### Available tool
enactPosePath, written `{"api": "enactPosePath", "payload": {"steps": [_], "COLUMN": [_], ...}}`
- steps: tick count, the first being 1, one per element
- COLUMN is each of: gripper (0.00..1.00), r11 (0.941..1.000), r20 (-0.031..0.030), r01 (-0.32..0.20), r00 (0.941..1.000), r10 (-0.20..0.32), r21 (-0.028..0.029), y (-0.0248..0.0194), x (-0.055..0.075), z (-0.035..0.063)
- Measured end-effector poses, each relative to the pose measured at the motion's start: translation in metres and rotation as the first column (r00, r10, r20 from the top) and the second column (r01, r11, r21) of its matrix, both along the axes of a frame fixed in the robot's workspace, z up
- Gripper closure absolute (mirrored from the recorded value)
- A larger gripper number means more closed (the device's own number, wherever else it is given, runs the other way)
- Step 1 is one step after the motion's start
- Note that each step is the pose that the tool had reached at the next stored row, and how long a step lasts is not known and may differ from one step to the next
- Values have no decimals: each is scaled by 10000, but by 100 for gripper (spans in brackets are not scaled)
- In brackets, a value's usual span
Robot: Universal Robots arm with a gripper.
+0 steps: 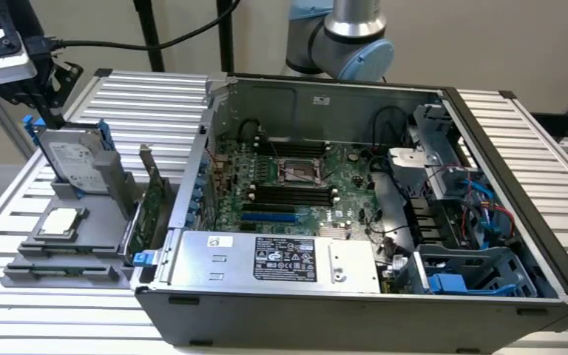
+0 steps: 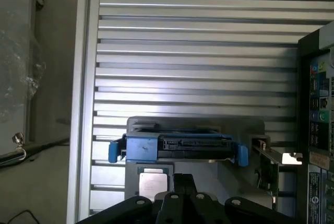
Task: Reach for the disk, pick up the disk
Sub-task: 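Pick up the disk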
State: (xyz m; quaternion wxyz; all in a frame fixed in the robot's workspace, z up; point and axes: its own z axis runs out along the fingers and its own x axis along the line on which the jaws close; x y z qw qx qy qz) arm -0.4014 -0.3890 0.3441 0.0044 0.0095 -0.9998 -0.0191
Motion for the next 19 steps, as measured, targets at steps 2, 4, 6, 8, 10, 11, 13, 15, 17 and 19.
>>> {"api": "enactPosePath", "payload": {"steps": [2, 4, 6, 8, 10, 11, 13, 15, 17, 19], "gripper": [89, 89, 89, 89, 89, 89, 89, 89, 89, 89], "r11": [10000, 10000, 10000, 10000, 10000, 10000, 10000, 10000, 9998, 9987], "r20": [12, 18, 21, 25, 28, 31, 31, 31, 30, 31], "r01": [0, 2, 0, 1, 1, 1, 0, -9, -193, -503], "r00": [10000, 10000, 10000, 10000, 10000, 10000, 10000, 10000, 9998, 9987], "r10": [0, -2, 0, -1, -1, -1, 0, 9, 193, 504], "r21": [0, -1, -3, -1, -3, -13, -13, -13, -14, -13], "y": [53, 103, 146, 171, 190, 195, 194, 195, 195, 195], "x": [-51, -108, -173, -259, -331, -336, -336, -335, -330, -329], "z": [0, 1, 2, 1, 1, 2, 2, 2, 11, 24]}}
